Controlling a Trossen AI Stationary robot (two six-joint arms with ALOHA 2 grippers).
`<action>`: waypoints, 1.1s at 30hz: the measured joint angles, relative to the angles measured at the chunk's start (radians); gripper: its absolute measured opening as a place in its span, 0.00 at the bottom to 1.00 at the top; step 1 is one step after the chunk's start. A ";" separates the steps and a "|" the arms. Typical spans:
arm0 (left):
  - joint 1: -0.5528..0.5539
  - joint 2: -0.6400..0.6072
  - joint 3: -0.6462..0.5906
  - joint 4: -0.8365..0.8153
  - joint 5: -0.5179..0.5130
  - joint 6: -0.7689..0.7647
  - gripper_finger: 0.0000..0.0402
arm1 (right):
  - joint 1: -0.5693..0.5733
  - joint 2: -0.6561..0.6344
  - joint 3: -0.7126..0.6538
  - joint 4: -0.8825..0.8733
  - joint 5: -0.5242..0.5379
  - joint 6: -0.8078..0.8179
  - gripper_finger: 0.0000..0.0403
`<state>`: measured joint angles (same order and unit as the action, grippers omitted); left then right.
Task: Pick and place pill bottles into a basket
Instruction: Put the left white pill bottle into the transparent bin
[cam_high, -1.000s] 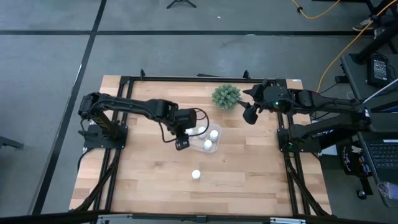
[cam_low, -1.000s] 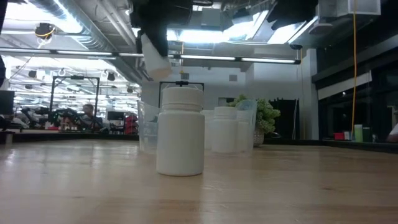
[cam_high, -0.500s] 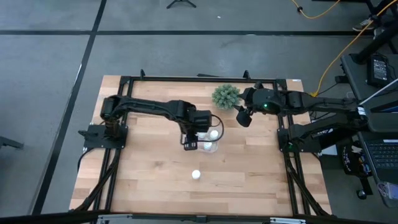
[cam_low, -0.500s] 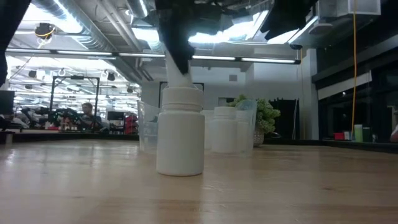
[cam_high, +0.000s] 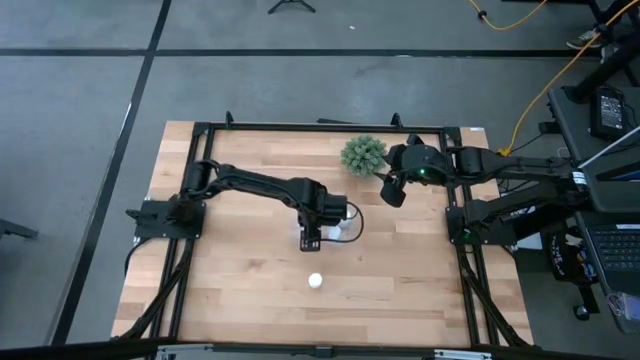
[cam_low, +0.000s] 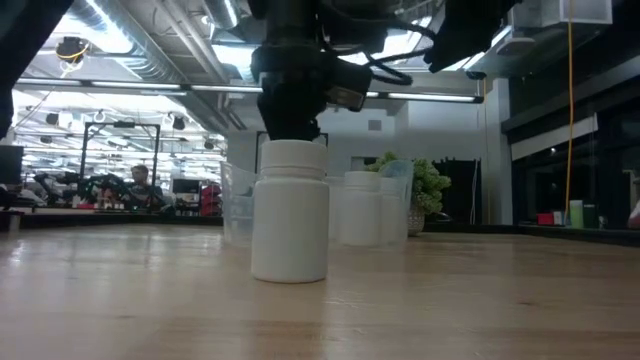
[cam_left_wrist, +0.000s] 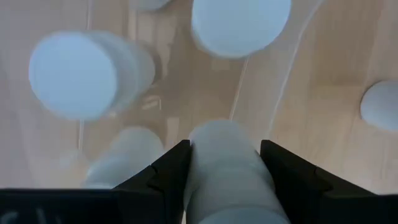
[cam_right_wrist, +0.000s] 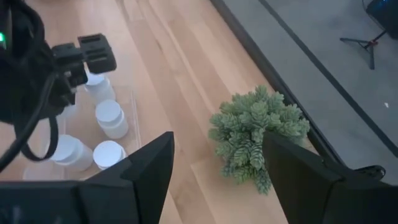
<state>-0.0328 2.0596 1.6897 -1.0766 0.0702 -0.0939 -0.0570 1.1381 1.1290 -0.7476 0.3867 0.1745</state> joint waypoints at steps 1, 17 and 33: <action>-0.005 0.004 0.000 0.013 0.000 0.000 0.42 | 0.000 0.000 0.000 0.000 -0.003 0.000 0.61; -0.016 0.026 0.000 0.096 -0.054 -0.005 0.42 | 0.000 0.000 0.000 -0.001 -0.026 0.002 0.61; -0.018 0.046 -0.048 0.138 -0.052 -0.010 0.42 | 0.000 0.000 0.000 -0.001 -0.026 0.004 0.61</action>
<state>-0.0509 2.1052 1.6421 -0.9390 0.0177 -0.1042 -0.0570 1.1378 1.1290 -0.7486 0.3607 0.1787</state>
